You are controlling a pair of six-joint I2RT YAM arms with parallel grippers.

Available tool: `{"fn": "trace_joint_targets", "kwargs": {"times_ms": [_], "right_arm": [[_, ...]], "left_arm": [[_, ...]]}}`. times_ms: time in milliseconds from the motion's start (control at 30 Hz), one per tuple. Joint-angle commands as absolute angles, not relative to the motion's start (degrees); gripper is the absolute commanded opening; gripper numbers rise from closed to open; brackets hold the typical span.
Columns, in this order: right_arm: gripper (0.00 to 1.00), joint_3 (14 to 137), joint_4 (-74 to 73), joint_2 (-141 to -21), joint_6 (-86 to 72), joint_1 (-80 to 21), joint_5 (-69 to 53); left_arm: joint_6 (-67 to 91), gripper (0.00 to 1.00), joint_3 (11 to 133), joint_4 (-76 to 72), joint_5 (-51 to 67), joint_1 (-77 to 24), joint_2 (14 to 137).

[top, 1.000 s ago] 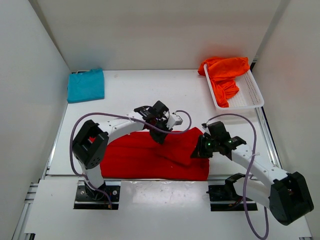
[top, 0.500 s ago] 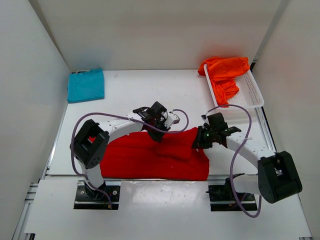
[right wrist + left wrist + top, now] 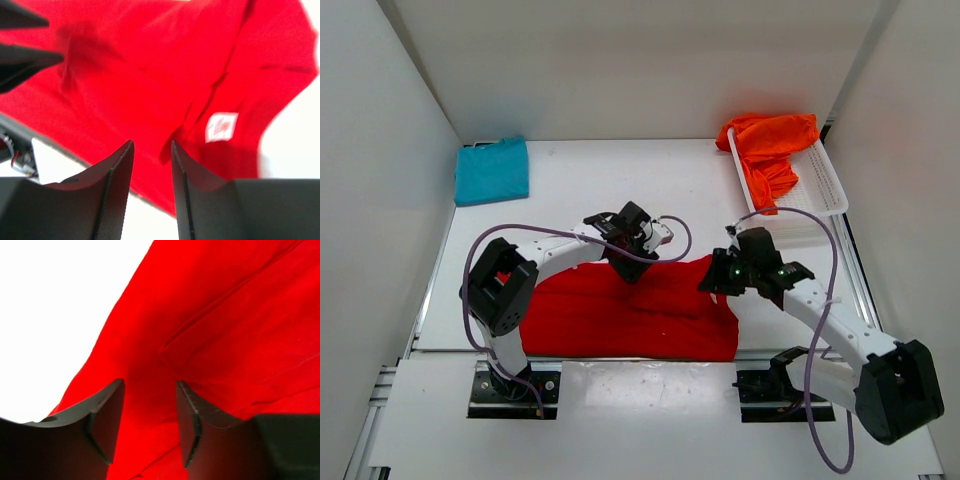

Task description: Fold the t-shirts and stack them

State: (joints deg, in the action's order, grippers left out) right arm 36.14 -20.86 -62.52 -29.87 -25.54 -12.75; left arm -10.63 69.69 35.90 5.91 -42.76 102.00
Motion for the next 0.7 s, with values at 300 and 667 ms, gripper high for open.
{"fn": "trace_joint_targets", "kwargs": {"times_ms": [300,667], "right_arm": [[0.56,27.86,-16.09,-59.94,-38.93,-30.68,-13.53],[0.35,27.77,-11.25,-65.83,-37.88,-31.38,-15.81]], "left_arm": [[-11.08,0.59,69.7,38.76,9.31,-43.59,98.17],[-10.9,0.6,66.62,37.35,8.26,-44.38,100.19]]}}
